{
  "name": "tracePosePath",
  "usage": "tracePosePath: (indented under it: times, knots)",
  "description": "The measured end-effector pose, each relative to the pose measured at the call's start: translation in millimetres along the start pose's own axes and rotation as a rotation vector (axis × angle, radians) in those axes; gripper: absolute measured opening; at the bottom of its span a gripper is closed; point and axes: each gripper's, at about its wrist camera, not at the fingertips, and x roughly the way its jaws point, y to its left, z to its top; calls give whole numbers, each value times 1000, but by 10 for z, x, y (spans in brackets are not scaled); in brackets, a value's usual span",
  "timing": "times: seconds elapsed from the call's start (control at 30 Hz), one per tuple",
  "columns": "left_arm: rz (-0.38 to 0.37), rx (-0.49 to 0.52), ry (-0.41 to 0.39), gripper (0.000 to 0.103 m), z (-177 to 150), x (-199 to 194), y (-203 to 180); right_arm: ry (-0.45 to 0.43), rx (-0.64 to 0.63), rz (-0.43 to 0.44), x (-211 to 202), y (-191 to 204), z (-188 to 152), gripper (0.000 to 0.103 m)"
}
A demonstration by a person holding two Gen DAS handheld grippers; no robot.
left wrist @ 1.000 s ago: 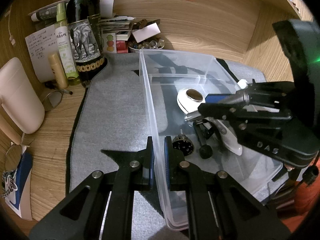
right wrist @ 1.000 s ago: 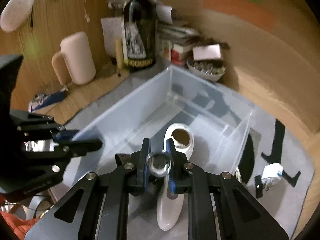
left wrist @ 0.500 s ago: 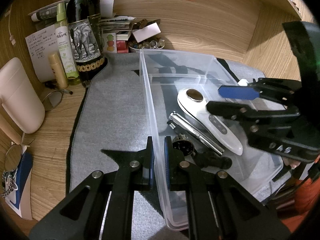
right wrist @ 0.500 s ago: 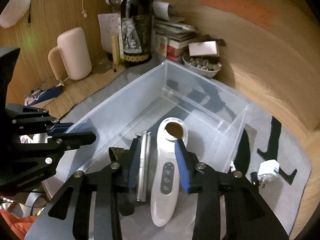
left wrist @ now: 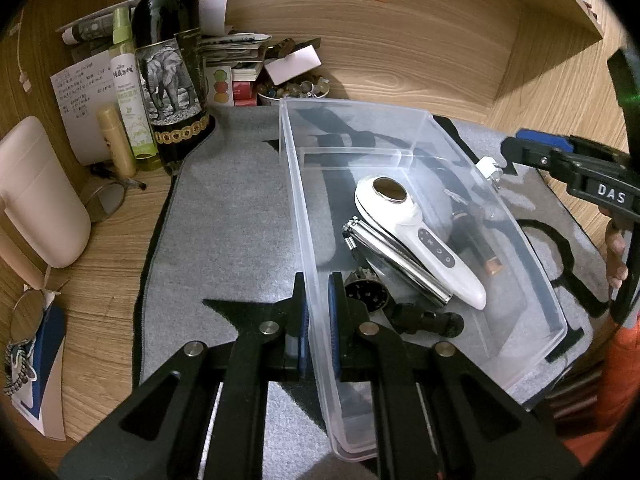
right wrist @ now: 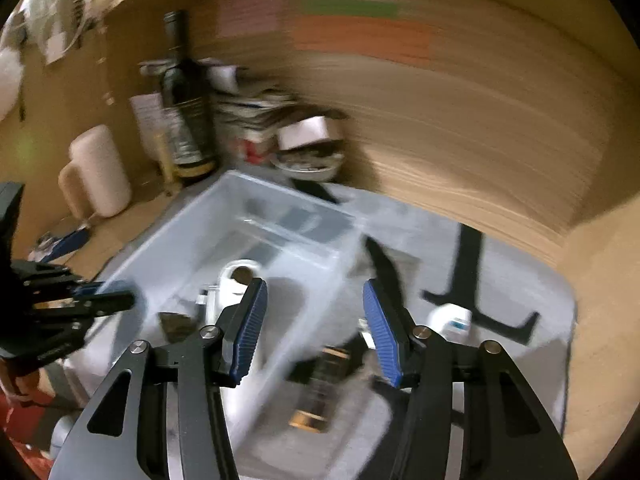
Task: Organize rigid objects
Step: 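Grasp the black-and-gold cylindrical bottle with the right tool and lift it, then carry the black bottle into the clear box and open the right tool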
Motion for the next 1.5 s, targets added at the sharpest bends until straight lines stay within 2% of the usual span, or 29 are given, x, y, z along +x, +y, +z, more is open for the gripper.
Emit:
tracePosePath:
  times: [0.13, 0.3, 0.47, 0.6, 0.67, 0.73, 0.77, 0.83, 0.87, 1.13, 1.5]
  knots:
    - [1, 1, 1, 8, 0, 1, -2, 51, 59, -26, 96, -230, -126, 47]
    - [4, 6, 4, 8, -4, -7, 18, 131, 89, -10, 274, -307, -371, 47]
    - [5, 5, 5, 8, -17, -5, 29, 190, 65, 31, 380, -177, -571, 47]
    - [5, 6, 6, 8, -30, -8, 21, 214, 1, 28, 459, -23, -686, 47]
    - [6, 7, 5, 8, -29, -7, 12, 222, -9, 15, 504, 5, -716, 46]
    - [5, 7, 5, 8, -33, -7, 19, 224, -8, -6, 553, 2, -727, 36]
    - [5, 7, 5, 8, -32, -6, 13, 222, 5, 4, 560, -13, -730, 34]
    - [6, 7, 5, 8, -33, -6, 15, 213, 12, 3, 550, -29, -722, 22]
    - [6, 7, 4, 8, -34, -7, 19, 210, 10, -3, 542, -32, -723, 22]
    - [6, 7, 5, 8, -36, -2, 16, 172, 11, -25, 433, -56, -686, 22]
    - [7, 8, 5, 8, -36, -2, 10, 45, -1, -36, 45, 20, -423, 22]
